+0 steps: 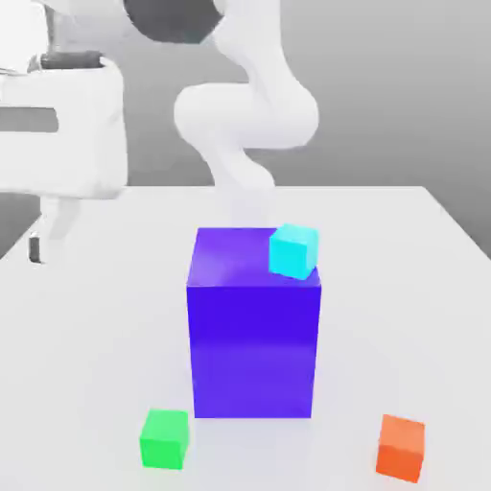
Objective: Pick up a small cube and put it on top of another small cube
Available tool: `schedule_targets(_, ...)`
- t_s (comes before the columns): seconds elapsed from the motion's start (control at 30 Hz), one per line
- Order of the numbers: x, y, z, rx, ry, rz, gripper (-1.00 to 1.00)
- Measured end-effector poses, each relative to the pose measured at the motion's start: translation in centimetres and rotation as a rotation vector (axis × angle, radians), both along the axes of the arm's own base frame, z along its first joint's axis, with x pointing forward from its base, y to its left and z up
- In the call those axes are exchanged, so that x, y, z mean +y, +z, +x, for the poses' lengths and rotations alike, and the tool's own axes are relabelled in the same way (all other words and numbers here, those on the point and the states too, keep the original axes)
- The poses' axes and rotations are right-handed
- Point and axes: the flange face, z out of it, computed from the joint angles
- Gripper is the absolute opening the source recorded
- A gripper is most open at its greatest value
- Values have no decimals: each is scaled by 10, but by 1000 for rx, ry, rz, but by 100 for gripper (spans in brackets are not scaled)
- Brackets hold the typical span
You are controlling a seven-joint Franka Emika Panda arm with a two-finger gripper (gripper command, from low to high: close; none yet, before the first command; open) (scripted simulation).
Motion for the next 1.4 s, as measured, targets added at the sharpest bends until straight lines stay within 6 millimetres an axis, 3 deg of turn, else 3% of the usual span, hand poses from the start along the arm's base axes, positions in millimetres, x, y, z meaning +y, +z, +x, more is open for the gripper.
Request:
schedule_targets(0.2, -51, -101, 5, 124, -94, 42, 0)
schedule_targets(0.4, -102, -208, -15, 247, -197, 84, 0)
schedule_targets(0.53, -110, -276, -20, 269, -215, 91, 0)
schedule_targets(0.57, -110, -287, -20, 270, -215, 92, -100)
schedule_targets(0.77, -110, -293, -21, 269, -216, 93, -100)
schedule_targets(0.83, -111, -276, -20, 270, -216, 93, -100)
schedule_targets(0.93, -108, -235, -21, 269, -223, 97, -100)
schedule_targets(1.4, 24, -189, -58, 246, -566, 207, -100)
